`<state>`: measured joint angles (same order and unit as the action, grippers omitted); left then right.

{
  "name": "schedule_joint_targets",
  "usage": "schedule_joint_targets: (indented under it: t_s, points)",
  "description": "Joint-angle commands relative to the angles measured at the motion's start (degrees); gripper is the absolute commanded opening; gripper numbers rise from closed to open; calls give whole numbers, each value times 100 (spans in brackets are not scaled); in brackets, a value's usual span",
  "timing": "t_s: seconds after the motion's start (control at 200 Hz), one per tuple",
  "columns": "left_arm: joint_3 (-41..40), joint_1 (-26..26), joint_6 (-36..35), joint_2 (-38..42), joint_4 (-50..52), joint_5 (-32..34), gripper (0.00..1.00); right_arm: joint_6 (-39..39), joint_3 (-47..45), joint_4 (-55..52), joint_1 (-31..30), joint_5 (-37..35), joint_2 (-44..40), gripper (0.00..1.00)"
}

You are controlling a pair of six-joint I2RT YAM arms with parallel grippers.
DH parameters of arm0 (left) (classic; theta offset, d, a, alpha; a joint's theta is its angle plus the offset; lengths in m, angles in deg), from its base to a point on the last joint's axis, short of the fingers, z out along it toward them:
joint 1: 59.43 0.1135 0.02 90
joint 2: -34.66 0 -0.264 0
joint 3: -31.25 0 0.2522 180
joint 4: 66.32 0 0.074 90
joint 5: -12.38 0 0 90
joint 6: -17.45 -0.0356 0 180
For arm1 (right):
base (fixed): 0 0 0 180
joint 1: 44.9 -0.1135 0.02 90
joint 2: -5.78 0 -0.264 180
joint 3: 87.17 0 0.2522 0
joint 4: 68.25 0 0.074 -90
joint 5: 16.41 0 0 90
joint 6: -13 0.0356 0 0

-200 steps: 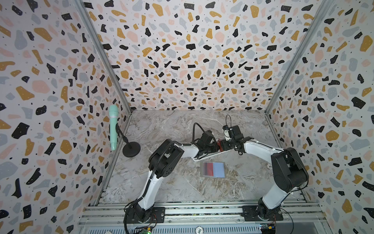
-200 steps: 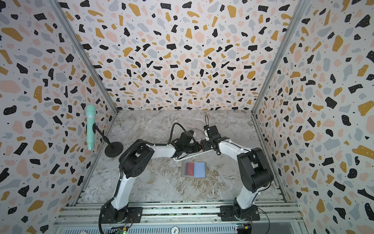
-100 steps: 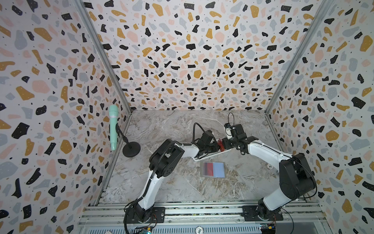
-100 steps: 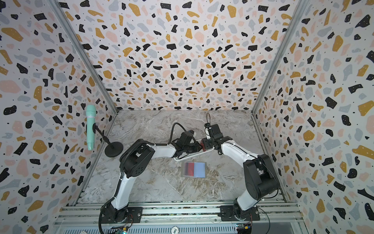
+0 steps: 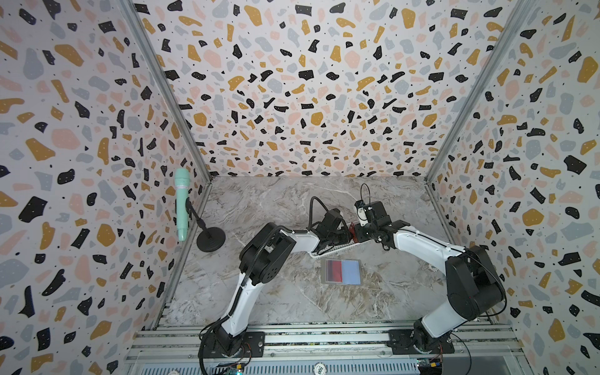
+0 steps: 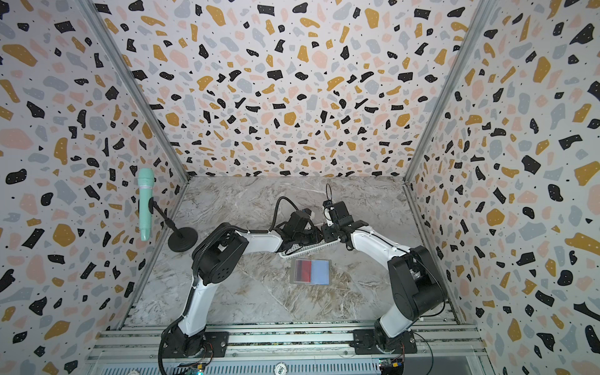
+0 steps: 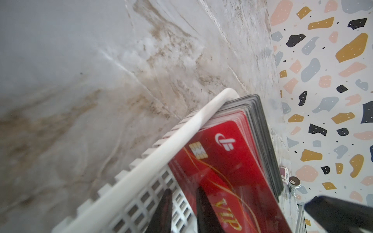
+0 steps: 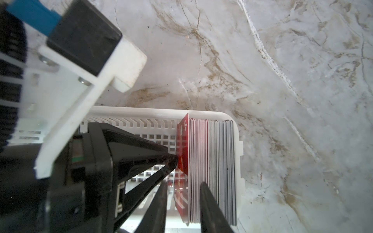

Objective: Insert credit cards into a card holder
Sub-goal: Pick up the credit card from the storage box.

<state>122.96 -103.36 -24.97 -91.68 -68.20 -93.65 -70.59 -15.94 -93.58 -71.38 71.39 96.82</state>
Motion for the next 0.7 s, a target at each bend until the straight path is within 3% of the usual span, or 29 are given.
schedule_joint_targets:
  t_s: [0.0,0.456,0.696]
  points:
    - [131,-2,-21,-63,-140,-112,24,44,-52,-70,-15,-68,27,28]
    - [81,-1,-37,-25,-177,-117,24,51,-57,7,-85,-71,175,19]
    - [64,3,-52,22,-218,-122,24,42,-50,18,-104,-255,115,10]
